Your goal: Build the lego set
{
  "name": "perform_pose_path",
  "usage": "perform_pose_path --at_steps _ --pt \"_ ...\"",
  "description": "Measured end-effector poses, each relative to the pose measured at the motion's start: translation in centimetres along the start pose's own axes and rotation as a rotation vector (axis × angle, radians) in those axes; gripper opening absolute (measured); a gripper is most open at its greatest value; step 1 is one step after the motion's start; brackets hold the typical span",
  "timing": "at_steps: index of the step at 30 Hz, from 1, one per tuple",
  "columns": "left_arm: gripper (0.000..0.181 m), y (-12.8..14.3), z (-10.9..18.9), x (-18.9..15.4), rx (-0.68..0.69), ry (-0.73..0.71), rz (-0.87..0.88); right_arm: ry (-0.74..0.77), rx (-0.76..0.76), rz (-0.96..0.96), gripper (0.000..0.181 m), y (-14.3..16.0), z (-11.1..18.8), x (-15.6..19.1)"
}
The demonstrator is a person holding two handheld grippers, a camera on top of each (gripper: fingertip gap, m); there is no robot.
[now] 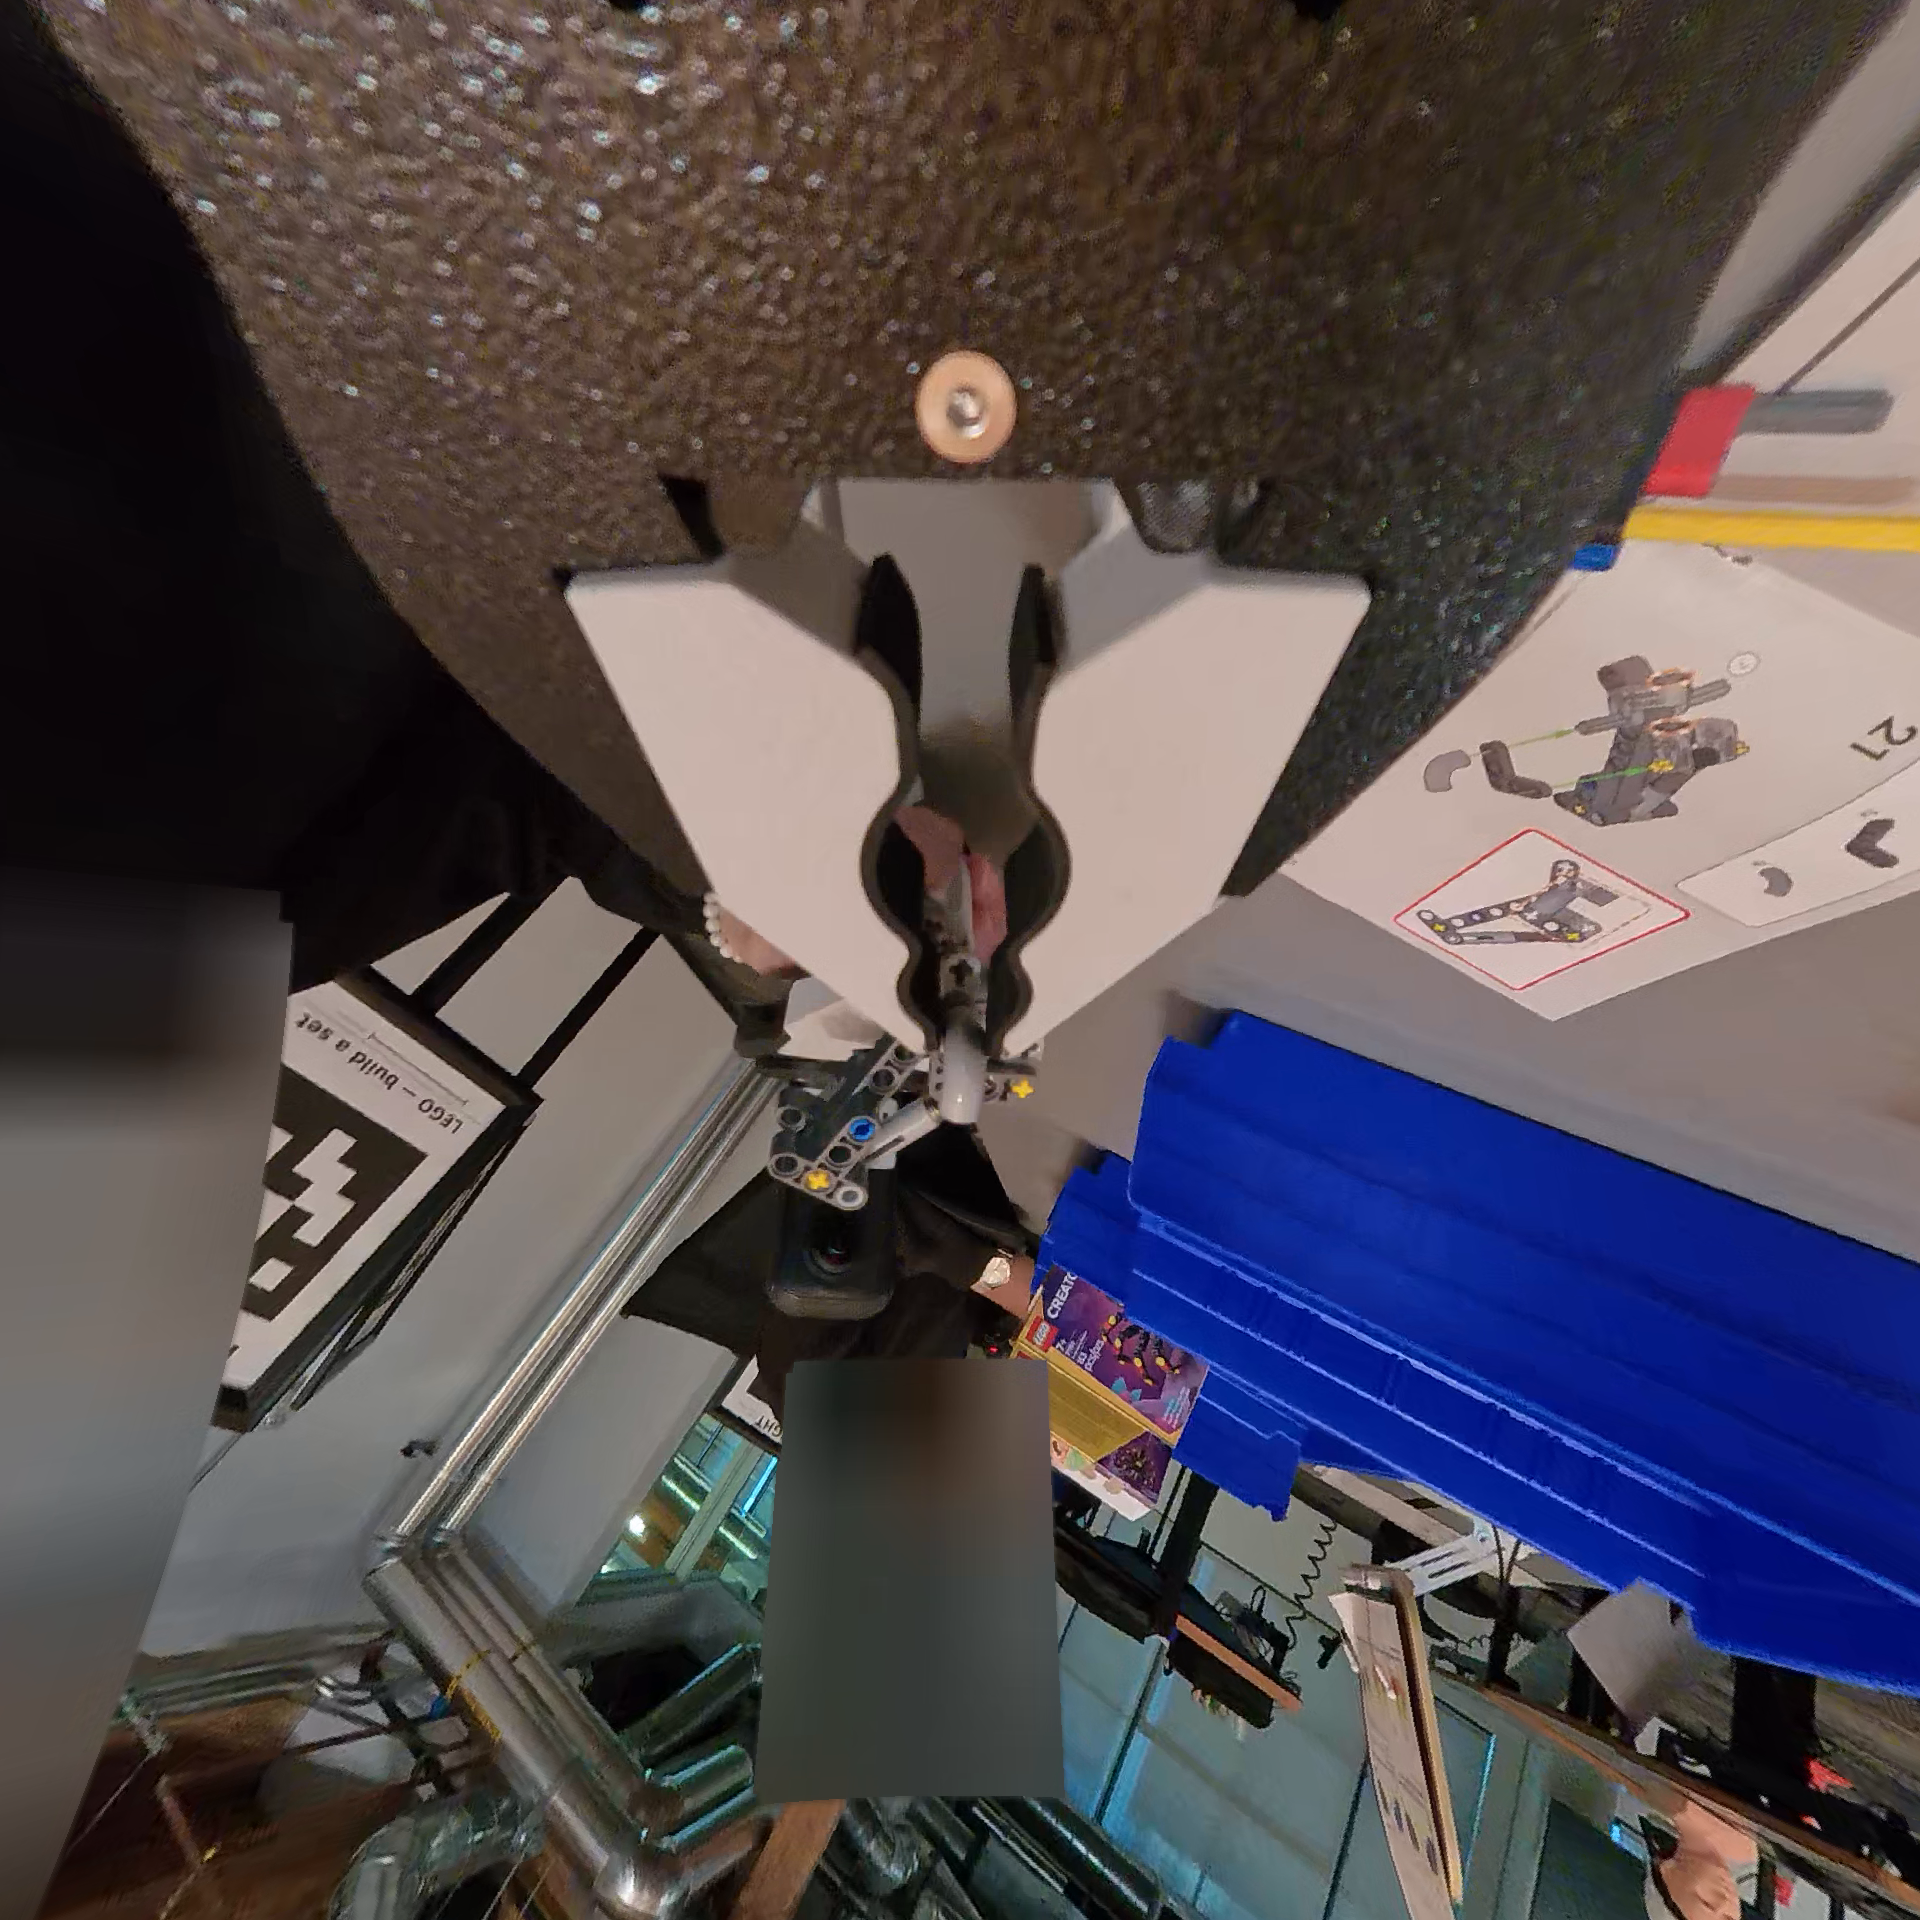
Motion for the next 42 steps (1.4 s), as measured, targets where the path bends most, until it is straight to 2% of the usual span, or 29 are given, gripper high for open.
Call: perform_pose_path --at_steps 4,5,11,13,16,26,32,39,42 --pt "0.012 0.4 -0.2 -0.1 0.036 -0.012 -0.027 -0.025 0.035 -0.003 0.002 0.5 -0.4 0.3" --pt "0.008 0.4 -0.2 -0.2 0.04 -0.005 -0.032 -0.019 0.037 -0.001 0.002 0.6 -0.5 0.3" --pt "0.006 -0.1 -0.1 -0.7 -0.009 0.041 -0.023 -0.061 -0.01 -0.043 0.002 0.1 -0.3 0.6" --pt "0.014 -0.6 0.2 -0.9 -0.047 0.065 -0.011 -0.055 -0.019 -0.046 0.002 -0.1 -0.2 0.4" --pt "0.005 -0.5 0.3 -0.4 -0.041 0.032 -0.021 -0.049 -0.011 -0.036 0.003 0.0 -0.1 0.5" --pt "0.004 -0.7 0.5 -0.6 -0.056 0.055 -0.025 -0.057 -0.036 -0.047 0.003 -0.3 -0.2 0.6" --pt "0.004 -1.1 0.6 -0.9 -0.127 0.015 -0.143 -0.055 -0.073 -0.042 0.003 -0.7 -0.2 0.9" --pt "0.005 -1.2 0.4 -0.4 -0.242 0.072 0.003 -0.046 -0.138 -0.063 0.003 -0.7 -0.4 0.6" --pt "0.006 -1.1 0.3 -0.1 -0.259 0.058 0.015 -0.039 -0.159 -0.074 0.002 -0.7 -0.3 0.5"
Point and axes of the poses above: each gripper's, where its closed fingertips meet, z back along the fingers, y out of its underside, x = y × z across the jaws, the point moved 1 cm from there along z, back along the fingers, and after that the axes turned 12 degrees about x, right-handed, at the moved point
